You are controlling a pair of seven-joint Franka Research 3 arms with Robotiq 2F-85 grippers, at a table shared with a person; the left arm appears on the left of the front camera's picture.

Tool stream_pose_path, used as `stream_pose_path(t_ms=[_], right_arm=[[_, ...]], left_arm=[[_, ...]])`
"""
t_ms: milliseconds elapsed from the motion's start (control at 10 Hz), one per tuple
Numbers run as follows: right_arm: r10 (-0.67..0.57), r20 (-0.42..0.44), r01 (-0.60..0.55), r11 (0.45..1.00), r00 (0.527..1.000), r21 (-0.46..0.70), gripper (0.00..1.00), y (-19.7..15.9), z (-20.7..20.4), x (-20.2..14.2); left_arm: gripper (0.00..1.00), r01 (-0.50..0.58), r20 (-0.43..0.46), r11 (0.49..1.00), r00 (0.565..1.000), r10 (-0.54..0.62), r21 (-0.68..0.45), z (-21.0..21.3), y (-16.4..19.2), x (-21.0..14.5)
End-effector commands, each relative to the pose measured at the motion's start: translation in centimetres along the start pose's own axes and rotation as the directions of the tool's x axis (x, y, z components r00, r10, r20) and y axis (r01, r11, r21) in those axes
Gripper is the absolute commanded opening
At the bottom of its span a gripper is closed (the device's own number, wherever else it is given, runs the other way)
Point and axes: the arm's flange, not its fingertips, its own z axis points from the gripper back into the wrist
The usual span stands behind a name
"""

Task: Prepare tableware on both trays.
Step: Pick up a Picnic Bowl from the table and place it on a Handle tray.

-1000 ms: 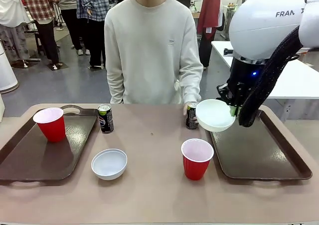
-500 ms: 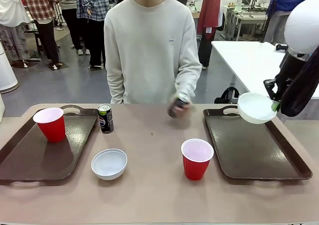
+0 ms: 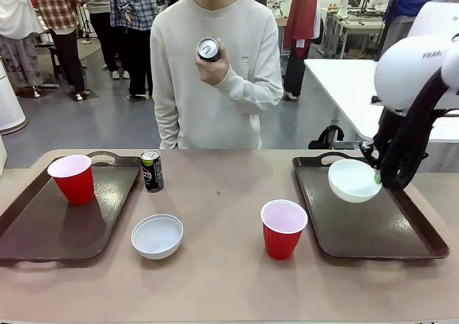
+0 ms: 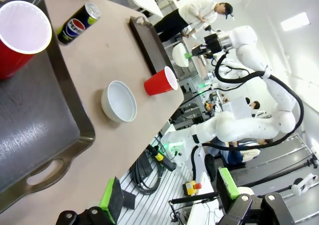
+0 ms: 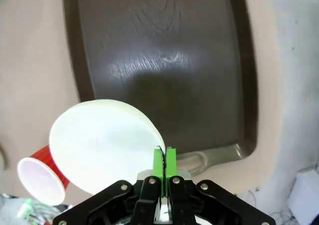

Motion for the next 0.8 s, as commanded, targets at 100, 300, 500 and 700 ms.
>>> stream_pose_path(t_ms=[100,300,500,700], right_arm=[[-0.139,0.055,0.139,0.990,0.989,0.002,0.02,0.9,-1.3,1.4],[-0.001,-0.015,0.000,1.000,1.000,-0.008,0.02,0.2,-1.2,0.3],[-0.062,-0.014,0.060,0.993,0.998,-0.105,0.02,-0.7,-2.0,-2.2],[-0.059,0.080,0.072,0.982,0.995,-0.174,0.02,-2.0,-0.1,-11.5]], left_arm=[[1.00,0.005,0.008,1.000,1.000,-0.005,-0.011,0.0,-0.2,-0.1],[1.00,0.005,0.008,1.000,1.000,-0.005,-0.011,0.0,-0.2,-0.1],[1.00,0.005,0.008,1.000,1.000,-0.005,-0.011,0.0,-0.2,-0.1],[1.00,0.005,0.008,1.000,1.000,-0.005,-0.011,0.0,-0.2,-0.1]])
